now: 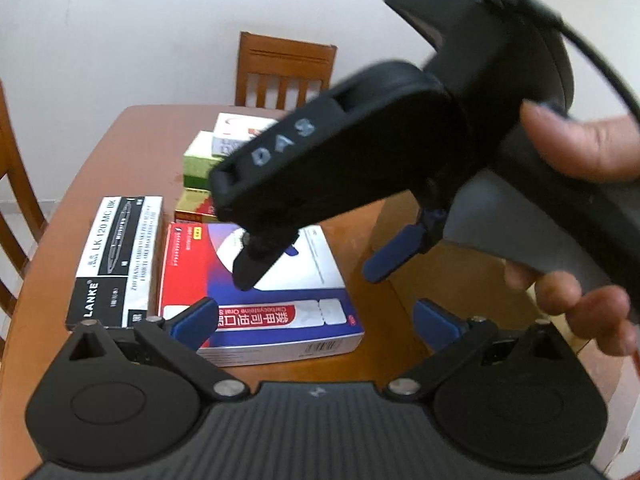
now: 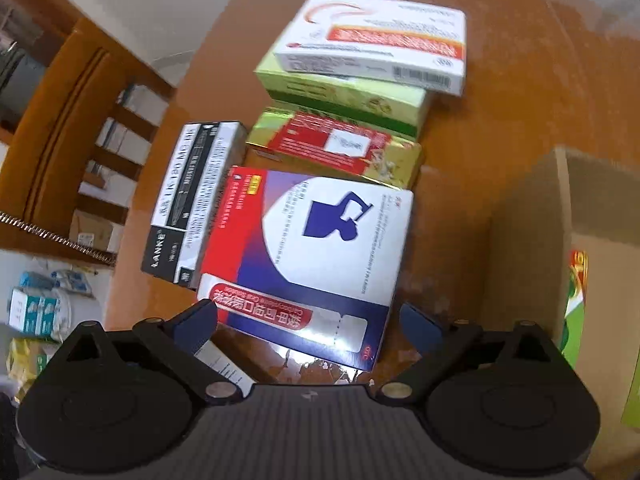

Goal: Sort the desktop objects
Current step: 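Move the right gripper over the red-white-blue carbocysteine box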

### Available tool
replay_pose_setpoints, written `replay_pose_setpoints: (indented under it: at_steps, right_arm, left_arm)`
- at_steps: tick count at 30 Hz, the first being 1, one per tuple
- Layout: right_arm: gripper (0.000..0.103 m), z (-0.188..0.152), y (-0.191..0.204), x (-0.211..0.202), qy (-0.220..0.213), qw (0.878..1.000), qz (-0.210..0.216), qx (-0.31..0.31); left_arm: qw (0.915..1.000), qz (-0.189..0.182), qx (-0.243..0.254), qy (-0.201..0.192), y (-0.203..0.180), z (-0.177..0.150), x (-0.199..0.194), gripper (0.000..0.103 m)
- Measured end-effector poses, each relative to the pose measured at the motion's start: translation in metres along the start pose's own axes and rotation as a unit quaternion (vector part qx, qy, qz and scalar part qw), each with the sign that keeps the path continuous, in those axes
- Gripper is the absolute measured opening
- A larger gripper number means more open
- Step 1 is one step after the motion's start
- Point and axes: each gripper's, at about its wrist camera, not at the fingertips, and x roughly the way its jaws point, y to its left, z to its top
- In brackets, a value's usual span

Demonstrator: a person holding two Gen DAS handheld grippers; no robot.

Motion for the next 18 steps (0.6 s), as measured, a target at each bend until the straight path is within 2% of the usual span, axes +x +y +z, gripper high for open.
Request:
replay_pose_setpoints:
  at_steps: [3,8,13,18]
  right_arm:
    - [0.101,0.001,-0.003,0.012,0.02,0.999,-0.006,0.029]
    - [0.102,0.001,-0.016,0.027,0.026,0.996,0.011,0.082]
    - [0.103,-0.001,-0.018,0.04,0.049,0.995,0.025,0.081]
    - [0.103,-0.004,-0.025,0.039,0.046,0.991,0.089,0.094]
  left_arm:
    - [0.9999,0.005,0.012,0.007,0.0,-0.001,0.009,0.103]
    - [0.9994,0.015,0.021,0.024,0.005,-0.003,0.023,0.103]
    - [0.9989,0.017,0.032,0.029,0.007,-0.007,0.028,0.103]
    - [0.999,0.009,0.031,0.03,0.006,-0.003,0.027,0.103]
